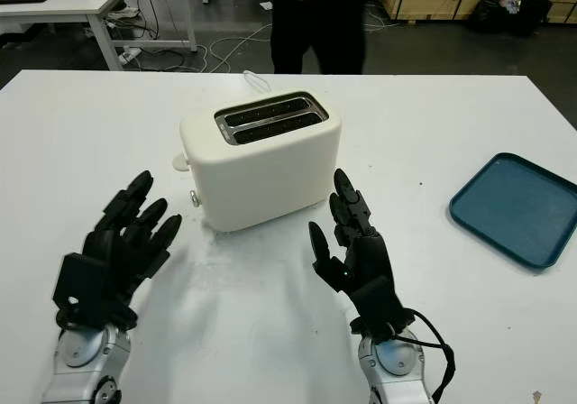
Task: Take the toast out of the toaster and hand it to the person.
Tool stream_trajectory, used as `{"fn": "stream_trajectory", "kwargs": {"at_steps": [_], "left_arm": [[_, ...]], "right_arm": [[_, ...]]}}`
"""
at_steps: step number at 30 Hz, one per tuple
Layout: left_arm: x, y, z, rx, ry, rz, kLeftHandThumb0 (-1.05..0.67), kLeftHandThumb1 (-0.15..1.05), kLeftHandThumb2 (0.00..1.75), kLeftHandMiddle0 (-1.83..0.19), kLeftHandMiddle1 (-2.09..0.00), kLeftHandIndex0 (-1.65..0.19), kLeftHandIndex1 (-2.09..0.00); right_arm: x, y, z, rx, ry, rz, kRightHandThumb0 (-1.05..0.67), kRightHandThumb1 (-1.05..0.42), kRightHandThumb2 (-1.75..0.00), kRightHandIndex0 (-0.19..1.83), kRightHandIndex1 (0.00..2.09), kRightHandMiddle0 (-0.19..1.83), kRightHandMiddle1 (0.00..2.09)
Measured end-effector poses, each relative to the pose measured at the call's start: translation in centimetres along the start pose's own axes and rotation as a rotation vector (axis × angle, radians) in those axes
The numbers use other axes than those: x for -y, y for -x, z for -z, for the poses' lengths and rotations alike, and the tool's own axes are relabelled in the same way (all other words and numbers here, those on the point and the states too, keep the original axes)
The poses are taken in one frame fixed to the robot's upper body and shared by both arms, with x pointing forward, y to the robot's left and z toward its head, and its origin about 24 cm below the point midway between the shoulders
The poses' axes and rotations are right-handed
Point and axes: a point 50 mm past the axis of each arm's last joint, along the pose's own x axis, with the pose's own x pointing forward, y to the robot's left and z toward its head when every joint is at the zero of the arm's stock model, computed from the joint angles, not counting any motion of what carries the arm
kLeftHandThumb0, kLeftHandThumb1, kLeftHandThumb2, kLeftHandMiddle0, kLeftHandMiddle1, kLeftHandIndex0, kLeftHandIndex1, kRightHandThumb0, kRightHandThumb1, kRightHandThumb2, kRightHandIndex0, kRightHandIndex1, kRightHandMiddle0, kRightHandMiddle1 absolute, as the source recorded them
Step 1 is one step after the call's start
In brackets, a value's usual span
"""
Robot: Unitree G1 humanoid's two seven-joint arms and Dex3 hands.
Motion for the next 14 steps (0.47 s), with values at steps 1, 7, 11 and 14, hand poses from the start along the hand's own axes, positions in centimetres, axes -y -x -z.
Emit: {"fn": "stream_trajectory", "kwargs": {"at_steps": [1, 7, 11, 14], "left_arm": [[-0.02, -0.06, 0.12, 0.003, 0.011, -0.002, -0.43, 0.92, 0.38, -0.13, -0.46, -0.31, -0.01], [0.05, -0.11, -0.06, -0.005, 0.045, 0.0, -0.41, 0.92, 0.37, -0.07, -0.54, -0.3, -0.01], [0.13, -0.1, -0.19, -0.02, 0.098, 0.004, -0.42, 0.92, 0.36, -0.02, -0.59, -0.28, 0.0], [0.19, -0.1, -0.51, -0.005, 0.098, 0.005, -0.42, 0.92, 0.37, -0.02, -0.65, -0.29, -0.01]], "right_arm": [[-0.01, -0.04, 0.09, -0.01, -0.002, 0.003, -0.65, -0.92, -0.69, 0.0, 0.0, 0.0, 0.0], [0.5, -0.46, 0.62, -0.04, 0.015, 0.021, -0.63, -0.92, -0.68, 0.0, 0.0, 0.0, 0.0], [0.74, -0.64, 0.7, -0.047, 0.011, 0.03, -0.65, -0.92, -0.66, 0.0, 0.0, 0.0, 0.0], [0.74, -0.76, 0.68, -0.045, 0.004, 0.031, -0.65, -0.92, -0.66, 0.0, 0.0, 0.0, 0.0]]}}
